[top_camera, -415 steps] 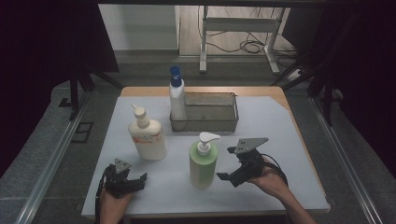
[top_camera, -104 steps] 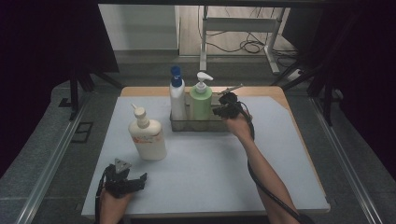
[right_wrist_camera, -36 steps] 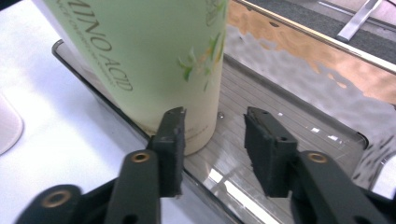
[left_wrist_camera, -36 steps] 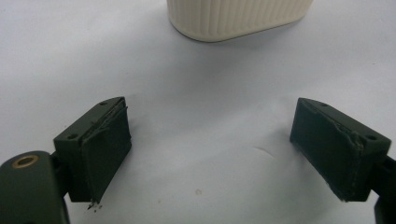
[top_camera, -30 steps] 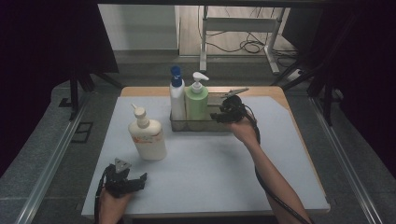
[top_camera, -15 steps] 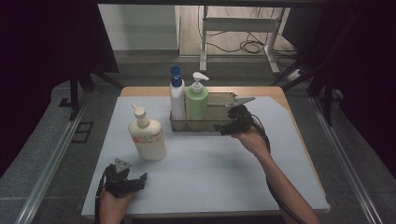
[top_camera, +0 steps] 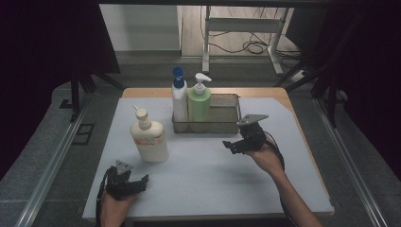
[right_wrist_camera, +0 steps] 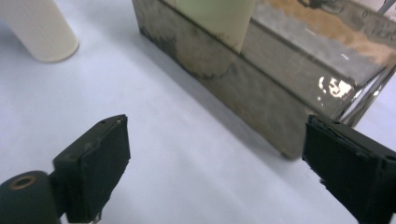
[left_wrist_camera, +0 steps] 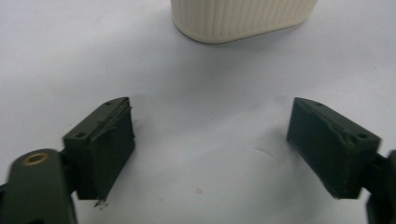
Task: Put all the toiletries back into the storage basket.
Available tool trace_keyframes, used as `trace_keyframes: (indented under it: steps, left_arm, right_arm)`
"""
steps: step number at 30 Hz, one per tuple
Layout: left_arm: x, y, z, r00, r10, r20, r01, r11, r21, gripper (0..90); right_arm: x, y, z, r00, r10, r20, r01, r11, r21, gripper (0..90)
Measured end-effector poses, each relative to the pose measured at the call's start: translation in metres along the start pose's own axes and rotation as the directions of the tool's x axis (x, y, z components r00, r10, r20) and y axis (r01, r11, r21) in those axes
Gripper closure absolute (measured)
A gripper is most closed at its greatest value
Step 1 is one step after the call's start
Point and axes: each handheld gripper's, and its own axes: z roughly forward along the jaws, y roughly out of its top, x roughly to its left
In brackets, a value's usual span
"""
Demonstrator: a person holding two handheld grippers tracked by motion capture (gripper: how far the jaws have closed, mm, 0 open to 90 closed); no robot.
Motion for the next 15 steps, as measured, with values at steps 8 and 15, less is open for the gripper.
trace_keyframes:
  steps: [8, 15]
  left_arm:
    - [0.005, 0.003, -0.007, 1.0, -0.006, 0.002, 0.006, 0.9997, -0.026, 26.7]
    - [0.012, 0.007, -0.006, 0.9995, -0.005, 0.032, 0.006, 0.9997, -0.025, 37.6]
  right_arm:
    - [0.001, -0.028, -0.005, 0.9996, 0.029, -0.005, -0.029, 1.0, 0.005, 3.9]
    - [0.004, -0.05, -0.008, 0.9991, 0.042, -0.007, -0.042, 0.999, 0.003, 5.7]
